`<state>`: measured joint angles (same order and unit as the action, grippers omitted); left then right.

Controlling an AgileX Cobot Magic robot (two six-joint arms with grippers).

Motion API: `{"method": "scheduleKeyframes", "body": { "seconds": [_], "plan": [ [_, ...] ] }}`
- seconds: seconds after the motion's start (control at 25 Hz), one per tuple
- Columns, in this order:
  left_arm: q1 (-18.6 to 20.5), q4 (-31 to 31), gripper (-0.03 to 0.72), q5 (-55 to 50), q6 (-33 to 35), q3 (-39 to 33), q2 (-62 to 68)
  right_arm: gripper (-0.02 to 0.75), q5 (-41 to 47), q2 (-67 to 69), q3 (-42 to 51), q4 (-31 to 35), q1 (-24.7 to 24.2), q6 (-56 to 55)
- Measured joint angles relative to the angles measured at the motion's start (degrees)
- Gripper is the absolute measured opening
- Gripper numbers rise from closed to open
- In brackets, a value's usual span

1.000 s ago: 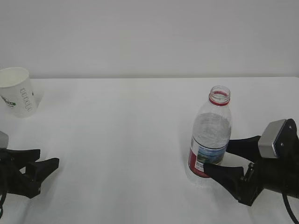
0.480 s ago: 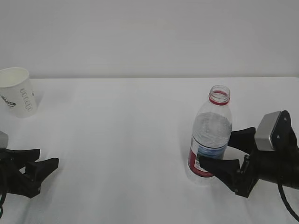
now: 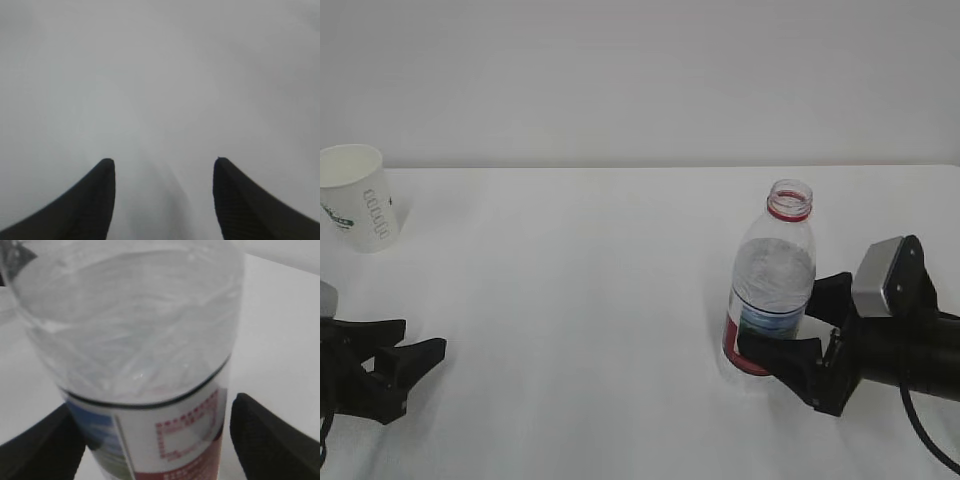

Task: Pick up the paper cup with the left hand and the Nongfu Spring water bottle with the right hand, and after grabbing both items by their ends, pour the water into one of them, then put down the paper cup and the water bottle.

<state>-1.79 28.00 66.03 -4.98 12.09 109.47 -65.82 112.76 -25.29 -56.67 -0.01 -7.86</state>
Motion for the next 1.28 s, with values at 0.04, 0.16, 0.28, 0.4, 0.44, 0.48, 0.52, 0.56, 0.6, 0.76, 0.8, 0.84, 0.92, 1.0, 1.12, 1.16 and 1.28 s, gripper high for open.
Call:
{"method": "scheduleKeyframes", "body": {
  "seconds": [0.04, 0.16, 0.28, 0.4, 0.44, 0.48, 0.52, 0.56, 0.6, 0.76, 0.8, 0.84, 0.92, 1.0, 1.12, 1.16, 1.28],
  "plan": [
    [0.0, 0.0, 0.451, 0.0, 0.0, 0.0, 0.0, 0.662, 0.0, 0.3, -0.4, 0.0, 0.0, 0.0],
    [0.0, 0.0, 0.451, 0.0, 0.0, 0.0, 0.0, 0.662, 0.0, 1.3, -1.5, -0.7, 0.0, 0.0],
    [0.0, 0.0, 0.451, 0.0, 0.0, 0.0, 0.0, 0.662, 0.0, 1.4, -2.1, -0.9, 0.0, -0.1],
    [0.0, 0.0, 0.451, 0.0, 0.0, 0.0, 0.0, 0.662, 0.0, 1.5, -2.6, -1.3, 0.0, -0.2],
    [0.0, 0.0, 0.451, 0.0, 0.0, 0.0, 0.0, 0.662, 0.0, 1.5, -2.7, -1.3, 0.0, -0.2],
    [0.0, 0.0, 0.451, 0.0, 0.0, 0.0, 0.0, 0.662, 0.0, 1.5, -2.9, -1.4, 0.0, -0.3],
    [0.0, 0.0, 0.451, 0.0, 0.0, 0.0, 0.0, 0.662, 0.0, 1.5, -3.3, -1.6, 0.0, -0.3],
    [0.0, 0.0, 0.451, 0.0, 0.0, 0.0, 0.0, 0.662, 0.0, 1.5, -3.5, -1.7, 0.0, -0.5],
    [0.0, 0.0, 0.451, 0.0, 0.0, 0.0, 0.0, 0.661, 0.0, 1.5, -3.7, -1.8, 0.0, -0.8],
    [0.0, 0.0, 0.451, 0.0, 0.0, 0.0, 0.0, 0.661, 0.0, 1.5, -4.8, -2.7, 0.0, -2.0],
    [0.0, 0.0, 0.451, 0.0, 0.0, 0.0, 0.0, 0.66, 0.0, 1.5, -4.9, -2.8, 0.0, -2.1],
    [0.0, 0.0, 0.451, 0.0, 0.0, 0.0, 0.0, 0.658, 0.0, 1.5, -5.0, -2.9, 0.0, -2.2],
    [0.0, 0.0, 0.451, 0.0, 0.0, 0.0, 0.0, 0.652, 0.0, 1.5, -5.0, -3.1, 0.0, -2.4],
    [0.0, 0.0, 0.451, 0.0, 0.0, 0.0, 0.0, 0.65, 0.0, 1.6, -5.0, -3.1, 0.0, -2.4],
    [0.0, 0.0, 0.451, 0.0, 0.0, 0.0, 0.0, 0.647, 0.0, 1.5, -5.1, -3.3, 0.0, -2.4],
    [0.0, 0.0, 0.451, 0.0, 0.0, 0.0, 0.0, 0.647, 0.0, 1.5, -5.2, -3.4, 0.0, -2.4],
    [0.0, 0.0, 0.451, 0.0, 0.0, 0.0, 0.0, 0.647, 0.0, 1.5, -5.4, -3.7, 0.0, -2.4]
  ]
}}
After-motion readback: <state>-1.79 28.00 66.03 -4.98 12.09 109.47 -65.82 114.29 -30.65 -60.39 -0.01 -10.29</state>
